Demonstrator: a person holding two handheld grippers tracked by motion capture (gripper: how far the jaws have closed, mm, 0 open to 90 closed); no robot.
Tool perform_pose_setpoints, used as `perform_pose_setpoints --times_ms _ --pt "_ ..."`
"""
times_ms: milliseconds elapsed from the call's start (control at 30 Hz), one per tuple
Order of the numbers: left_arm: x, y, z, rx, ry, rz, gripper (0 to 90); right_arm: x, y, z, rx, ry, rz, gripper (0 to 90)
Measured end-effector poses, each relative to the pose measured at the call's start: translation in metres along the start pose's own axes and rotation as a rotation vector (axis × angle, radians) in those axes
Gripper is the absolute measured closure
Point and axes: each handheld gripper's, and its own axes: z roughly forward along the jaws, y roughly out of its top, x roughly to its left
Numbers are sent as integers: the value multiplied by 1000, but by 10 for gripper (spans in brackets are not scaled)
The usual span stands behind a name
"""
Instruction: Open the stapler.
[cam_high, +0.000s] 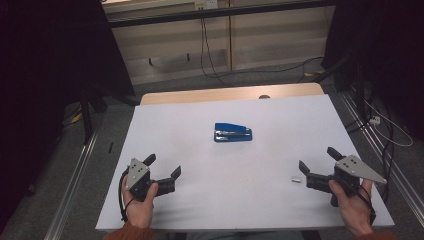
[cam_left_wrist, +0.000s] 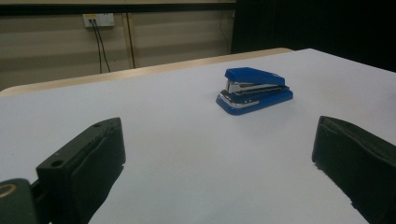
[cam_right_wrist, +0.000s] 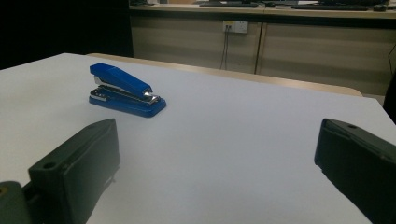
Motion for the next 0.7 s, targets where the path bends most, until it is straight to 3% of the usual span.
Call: perform_pose_setpoints --times_ms 367,533,633,700 --pt "1 0 3 12 -4 -7 26 -1 -2 0 15 5 5 0" --pt "2 0 4 21 1 -6 26 4 -2 3 26 51 -14 2" --pt "0 1 4 -1 -35 2 26 4 -2 3 27 55 -18 1" --pt "-2 2 6 4 -36 31 26 5 -1 3 20 53 -17 0"
